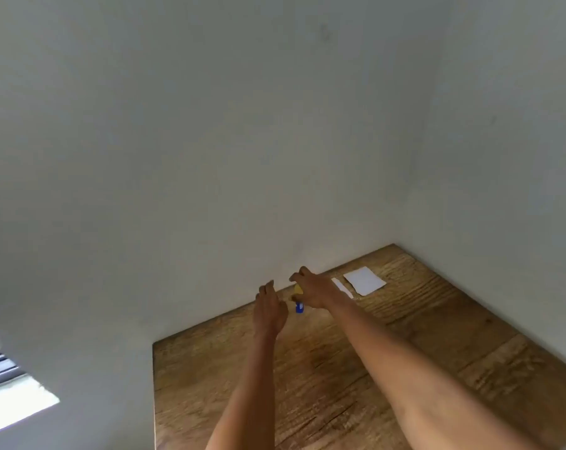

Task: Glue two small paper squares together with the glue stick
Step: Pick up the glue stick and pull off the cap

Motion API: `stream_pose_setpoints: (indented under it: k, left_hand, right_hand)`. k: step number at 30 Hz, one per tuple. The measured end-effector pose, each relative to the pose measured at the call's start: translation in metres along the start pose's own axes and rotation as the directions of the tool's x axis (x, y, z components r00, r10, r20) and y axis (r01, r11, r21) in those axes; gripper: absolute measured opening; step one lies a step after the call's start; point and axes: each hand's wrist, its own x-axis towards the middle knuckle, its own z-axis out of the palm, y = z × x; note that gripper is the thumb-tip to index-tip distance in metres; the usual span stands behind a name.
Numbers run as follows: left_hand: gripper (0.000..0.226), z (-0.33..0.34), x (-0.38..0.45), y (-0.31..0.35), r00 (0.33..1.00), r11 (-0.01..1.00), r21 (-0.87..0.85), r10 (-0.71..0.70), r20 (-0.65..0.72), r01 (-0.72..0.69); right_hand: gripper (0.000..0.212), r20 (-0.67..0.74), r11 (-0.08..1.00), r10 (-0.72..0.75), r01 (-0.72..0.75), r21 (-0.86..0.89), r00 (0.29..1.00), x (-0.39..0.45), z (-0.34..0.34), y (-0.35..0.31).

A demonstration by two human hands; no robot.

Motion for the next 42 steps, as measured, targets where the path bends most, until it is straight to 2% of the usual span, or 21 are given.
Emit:
stream_pose_setpoints:
  k: [4, 7, 11, 15, 18, 20, 21, 23, 26, 28, 31, 33, 37, 42]
  left_hand:
    - [0.058, 0.023, 0.006, -0.008, 0.992, 0.996, -0.083, -0.035, 0.118, 0.045]
    - [0.048, 0.032, 0.016, -0.009, 0.994, 0.971, -0.232, -0.026, 0.105, 0.050]
    - [0.028, 0.032, 0.018, -0.007, 0.999, 0.906, -0.422, -0.038, -0.006, 0.032]
    - [0.007, 0.019, 0.014, -0.001, 0.974, 0.852, -0.522, -0.082, -0.210, -0.041]
    - [0.004, 0.008, 0.013, 0.001, 0.956, 0.865, -0.490, -0.046, -0.291, -0.108]
    - [0.009, -0.003, 0.013, 0.005, 0.950, 0.862, -0.480, 0.005, -0.312, -0.162]
    - [0.011, -0.008, 0.014, 0.008, 0.949, 0.863, -0.472, 0.029, -0.315, -0.183]
    - [0.013, -0.016, 0.013, 0.012, 0.941, 0.873, -0.434, 0.077, -0.329, -0.223]
    - [0.015, -0.025, 0.010, 0.016, 0.940, 0.882, -0.402, 0.115, -0.320, -0.245]
    - [0.016, -0.029, 0.005, 0.016, 0.943, 0.900, -0.370, 0.114, -0.313, -0.231]
    - [0.018, -0.035, -0.004, 0.017, 0.927, 0.912, -0.344, 0.088, -0.365, -0.222]
    - [0.018, -0.037, -0.009, 0.021, 0.928, 0.918, -0.328, 0.096, -0.360, -0.222]
    - [0.022, -0.043, -0.016, 0.025, 0.939, 0.945, -0.262, 0.104, -0.326, -0.196]
    - [0.021, -0.048, -0.027, 0.019, 0.953, 0.943, -0.293, 0.070, -0.294, -0.159]
  right_hand:
    - [0.038, 0.018, 0.998, 0.043, -0.044, 0.035, 0.999, 0.008, 0.013, 0.001]
    - [0.028, -0.004, 0.989, 0.024, -0.023, 0.145, 1.000, 0.014, 0.013, -0.001]
    - [0.018, -0.088, 0.960, -0.030, 0.053, 0.276, 0.996, 0.022, 0.005, -0.003]
    - [0.030, -0.165, 0.941, -0.042, 0.095, 0.325, 0.985, 0.026, -0.011, -0.011]
    - [0.037, -0.150, 0.978, -0.122, 0.145, 0.152, 0.981, 0.026, -0.030, -0.022]
    - [0.042, -0.167, 0.987, -0.158, 0.158, -0.013, 0.973, 0.025, -0.045, -0.029]
    - [0.042, -0.174, 0.988, -0.152, 0.148, -0.034, 0.973, 0.024, -0.052, -0.032]
    - [0.035, -0.131, 0.988, -0.152, 0.153, -0.003, 0.980, 0.022, -0.068, -0.037]
    - [0.020, 0.025, 0.981, -0.176, 0.172, 0.094, 0.984, 0.015, -0.091, -0.045]
    - [0.015, 0.056, 0.976, -0.174, 0.165, 0.143, 0.983, 0.010, -0.104, -0.049]
    - [0.043, 0.122, 0.992, -0.090, 0.078, 0.102, 0.988, 0.005, -0.112, -0.060]
    - [0.046, 0.184, 0.998, -0.043, 0.032, 0.058, 0.982, 0.001, -0.108, -0.067]
    - [0.026, 0.162, 0.996, -0.083, 0.080, 0.029, 0.983, -0.001, -0.091, -0.071]
    - [0.021, 0.160, 0.973, -0.201, 0.216, -0.082, 0.966, -0.005, -0.079, -0.070]
